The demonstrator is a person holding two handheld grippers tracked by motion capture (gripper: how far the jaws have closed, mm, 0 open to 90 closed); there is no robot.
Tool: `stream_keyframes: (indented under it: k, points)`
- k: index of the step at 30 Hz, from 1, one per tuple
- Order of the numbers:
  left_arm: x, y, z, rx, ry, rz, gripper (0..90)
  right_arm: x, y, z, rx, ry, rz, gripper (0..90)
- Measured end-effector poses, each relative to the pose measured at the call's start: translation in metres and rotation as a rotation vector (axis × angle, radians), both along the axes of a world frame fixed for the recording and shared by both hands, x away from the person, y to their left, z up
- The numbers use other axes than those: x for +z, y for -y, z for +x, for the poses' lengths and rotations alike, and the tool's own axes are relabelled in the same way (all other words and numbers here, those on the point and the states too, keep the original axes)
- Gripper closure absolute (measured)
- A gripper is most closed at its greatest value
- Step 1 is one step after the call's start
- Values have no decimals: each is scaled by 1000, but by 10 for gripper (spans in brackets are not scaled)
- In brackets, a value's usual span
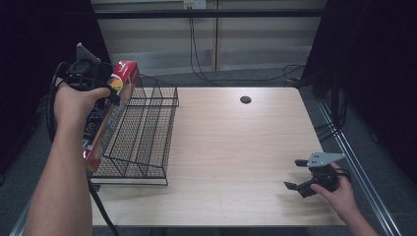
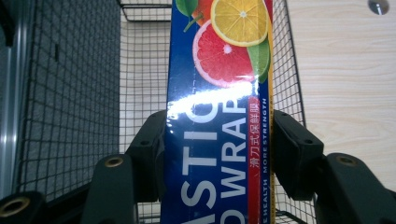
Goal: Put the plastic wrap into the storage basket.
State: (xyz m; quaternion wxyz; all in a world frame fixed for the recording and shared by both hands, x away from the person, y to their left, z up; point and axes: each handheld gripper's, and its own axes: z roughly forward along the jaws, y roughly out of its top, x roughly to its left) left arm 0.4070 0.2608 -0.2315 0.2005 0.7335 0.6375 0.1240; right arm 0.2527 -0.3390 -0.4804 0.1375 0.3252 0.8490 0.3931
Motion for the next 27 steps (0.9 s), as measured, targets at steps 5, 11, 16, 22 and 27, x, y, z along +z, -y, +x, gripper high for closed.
stream_keyframes:
  k: [5, 11, 16, 22, 27]
  points:
    - [-3, -6, -1, 21, 0, -9, 439, 0, 0, 0, -3, -1, 0, 54]
    - [-6, -11, -2, 37, -7, -17, 439, -1, -1, 0, 4, -5, 2, 54]
    - [-7, -13, -2, 52, -6, -9, 438, 0, 0, 0, 1, -3, 2, 54]
    - [-11, -16, -2, 61, -6, -15, 438, -1, -1, 1, 2, -4, 0, 54]
    - [-13, -19, -2, 74, -8, -4, 437, 0, -1, 1, 2, -1, -1, 54]
